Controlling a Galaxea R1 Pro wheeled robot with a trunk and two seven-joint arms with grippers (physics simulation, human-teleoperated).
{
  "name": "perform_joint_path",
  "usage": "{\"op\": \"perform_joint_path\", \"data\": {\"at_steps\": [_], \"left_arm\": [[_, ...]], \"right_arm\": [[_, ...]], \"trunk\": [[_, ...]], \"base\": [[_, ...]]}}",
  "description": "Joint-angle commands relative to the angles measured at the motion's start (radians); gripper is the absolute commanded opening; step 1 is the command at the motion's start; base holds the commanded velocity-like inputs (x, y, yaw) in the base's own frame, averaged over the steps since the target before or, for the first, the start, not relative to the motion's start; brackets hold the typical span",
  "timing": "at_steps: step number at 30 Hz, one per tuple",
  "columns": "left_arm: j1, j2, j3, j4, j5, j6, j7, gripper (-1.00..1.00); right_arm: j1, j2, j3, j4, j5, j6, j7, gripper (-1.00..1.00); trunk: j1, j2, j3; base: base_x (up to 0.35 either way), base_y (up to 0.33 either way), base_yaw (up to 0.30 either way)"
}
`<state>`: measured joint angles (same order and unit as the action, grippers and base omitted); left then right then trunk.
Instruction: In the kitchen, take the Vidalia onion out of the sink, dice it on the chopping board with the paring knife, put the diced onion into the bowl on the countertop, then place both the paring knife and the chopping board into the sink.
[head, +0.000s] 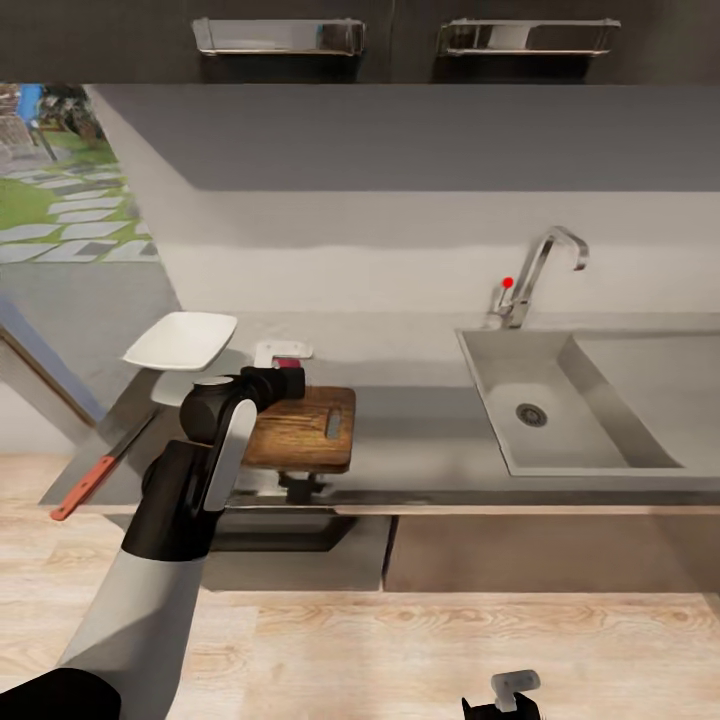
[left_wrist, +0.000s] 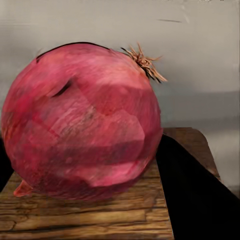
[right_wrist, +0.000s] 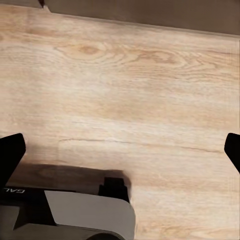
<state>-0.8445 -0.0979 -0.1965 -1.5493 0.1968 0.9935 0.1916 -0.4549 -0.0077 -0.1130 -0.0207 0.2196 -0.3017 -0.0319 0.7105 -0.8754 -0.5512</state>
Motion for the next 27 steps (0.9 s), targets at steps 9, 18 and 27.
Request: {"op": "perform_joint_path", "data": {"at_steps": [9,18,27], "left_arm": [[-0.001,0.003,-0.004,0.004,0.009,0.002,0.009,-1.00],[-0.001,0.003,-0.004,0.006,0.009,0.002,0.009,-1.00],[-0.001,0.015,-0.006,0.020,0.009,0.004,0.009,-1.00]], "right_arm": [[-0.001,-0.001,-0.008,0.001,0.011,-0.005,-0.002,1.00],[-0.001,-0.014,-0.008,0.001,0.011,-0.005,-0.002,1.00],[-0.001,-0.014,-0.007,0.001,0.011,-0.005,-0.002,1.00]], "trunk": [[0.000,-0.001,0.000],[0.000,-0.001,0.000],[0.000,-0.001,0.000]], "base": [[0.037,0.103,0.000],[0.001,0.001,0.000],[0.000,0.000,0.000]]}}
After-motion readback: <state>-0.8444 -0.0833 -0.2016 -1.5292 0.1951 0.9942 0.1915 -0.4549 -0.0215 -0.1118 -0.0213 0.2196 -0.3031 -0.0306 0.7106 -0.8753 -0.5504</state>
